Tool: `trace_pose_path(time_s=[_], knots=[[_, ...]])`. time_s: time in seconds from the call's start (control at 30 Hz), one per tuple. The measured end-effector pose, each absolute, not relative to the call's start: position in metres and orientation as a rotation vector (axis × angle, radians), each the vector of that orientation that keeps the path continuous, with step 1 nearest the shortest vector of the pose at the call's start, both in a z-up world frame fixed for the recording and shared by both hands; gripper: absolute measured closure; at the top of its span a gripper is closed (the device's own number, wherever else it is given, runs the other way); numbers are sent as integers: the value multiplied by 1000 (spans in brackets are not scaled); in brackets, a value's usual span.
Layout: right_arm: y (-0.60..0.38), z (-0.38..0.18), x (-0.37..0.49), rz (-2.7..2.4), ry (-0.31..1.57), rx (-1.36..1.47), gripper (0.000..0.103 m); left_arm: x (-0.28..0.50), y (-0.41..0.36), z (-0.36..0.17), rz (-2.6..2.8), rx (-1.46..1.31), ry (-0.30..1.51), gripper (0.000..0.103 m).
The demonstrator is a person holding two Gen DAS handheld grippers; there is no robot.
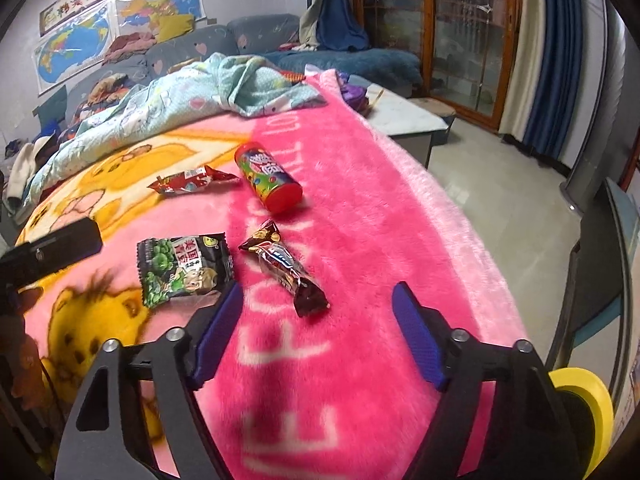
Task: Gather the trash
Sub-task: 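Move both open grippers back to the candy wrappers on the blanket, then grasp the green snack wrapper with the left gripper while the right grasps the brown candy wrapper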
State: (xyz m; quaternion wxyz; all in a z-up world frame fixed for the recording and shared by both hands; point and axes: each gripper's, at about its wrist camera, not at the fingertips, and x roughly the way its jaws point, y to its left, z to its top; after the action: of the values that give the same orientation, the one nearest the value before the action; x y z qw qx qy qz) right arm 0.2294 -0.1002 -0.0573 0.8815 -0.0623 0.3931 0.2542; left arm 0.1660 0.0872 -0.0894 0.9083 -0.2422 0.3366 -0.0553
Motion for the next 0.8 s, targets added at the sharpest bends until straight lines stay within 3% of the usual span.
trace_pose_path(time_s=[0.2,0.37,0.67,0.8], knots=[[-90,-69,243,557,858,-149,50,179,82,-105,-163,-543,750,37],[-89,-74,242,558,862,-152,73,187,76,-114,-198,-559,780,53],[-97,-76,231,550,843,-101,84,191,71,-123,-220,-565,819,88],[-100,-75,223,544,846,-84,84,188,74,-125,-231,-582,829,97]])
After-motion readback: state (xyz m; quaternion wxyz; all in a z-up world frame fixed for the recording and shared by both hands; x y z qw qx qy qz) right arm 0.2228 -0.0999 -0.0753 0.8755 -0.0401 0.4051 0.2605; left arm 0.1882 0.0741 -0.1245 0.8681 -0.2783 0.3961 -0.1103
